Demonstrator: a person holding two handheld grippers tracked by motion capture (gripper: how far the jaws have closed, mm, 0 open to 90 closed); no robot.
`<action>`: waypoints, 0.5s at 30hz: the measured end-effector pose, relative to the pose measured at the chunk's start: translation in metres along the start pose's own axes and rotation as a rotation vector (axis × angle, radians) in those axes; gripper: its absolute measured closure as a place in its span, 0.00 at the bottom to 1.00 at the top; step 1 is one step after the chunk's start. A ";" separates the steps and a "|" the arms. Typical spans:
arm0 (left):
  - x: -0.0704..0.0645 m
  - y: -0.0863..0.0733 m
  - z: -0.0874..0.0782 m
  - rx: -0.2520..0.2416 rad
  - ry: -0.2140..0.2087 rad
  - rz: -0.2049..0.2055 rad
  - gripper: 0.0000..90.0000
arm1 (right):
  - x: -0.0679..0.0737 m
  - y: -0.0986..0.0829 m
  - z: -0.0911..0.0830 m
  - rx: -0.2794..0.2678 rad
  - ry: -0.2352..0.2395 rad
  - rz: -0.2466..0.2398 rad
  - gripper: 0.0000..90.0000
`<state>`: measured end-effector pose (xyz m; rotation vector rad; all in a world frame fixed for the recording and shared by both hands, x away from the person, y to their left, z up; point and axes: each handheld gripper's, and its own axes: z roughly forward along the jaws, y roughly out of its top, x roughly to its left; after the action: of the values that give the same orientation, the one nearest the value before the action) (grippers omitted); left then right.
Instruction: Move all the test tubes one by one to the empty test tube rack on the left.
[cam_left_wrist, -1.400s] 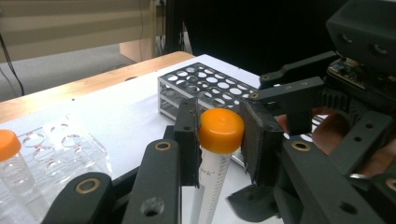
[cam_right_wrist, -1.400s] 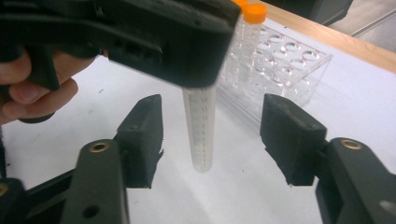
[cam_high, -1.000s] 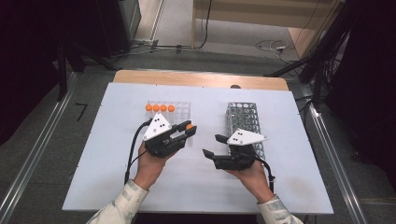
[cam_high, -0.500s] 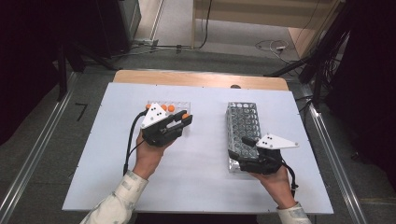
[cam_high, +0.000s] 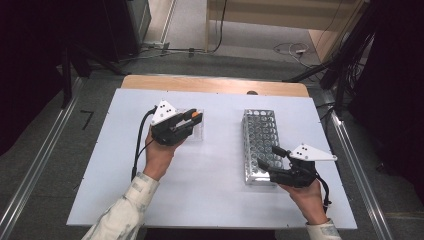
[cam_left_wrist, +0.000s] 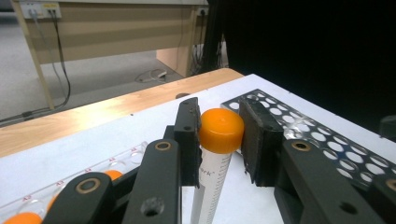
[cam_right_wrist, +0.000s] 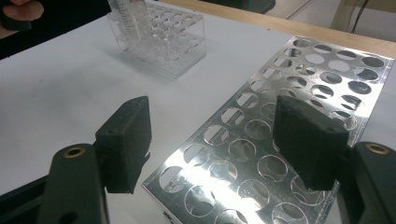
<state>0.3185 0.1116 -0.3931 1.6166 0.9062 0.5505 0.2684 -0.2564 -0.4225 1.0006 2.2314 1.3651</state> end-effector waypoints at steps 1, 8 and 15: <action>0.002 0.001 0.000 -0.003 0.004 -0.005 0.78 | 0.000 0.000 0.000 -0.001 -0.003 0.002 0.30; 0.013 0.004 0.004 -0.007 0.033 -0.016 0.78 | -0.005 -0.001 -0.003 -0.009 -0.012 0.011 0.30; 0.017 0.006 0.012 -0.007 0.042 -0.010 0.78 | -0.006 0.000 -0.004 -0.010 -0.010 0.014 0.29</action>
<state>0.3394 0.1172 -0.3923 1.5987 0.9422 0.5811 0.2698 -0.2629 -0.4212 1.0195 2.2119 1.3730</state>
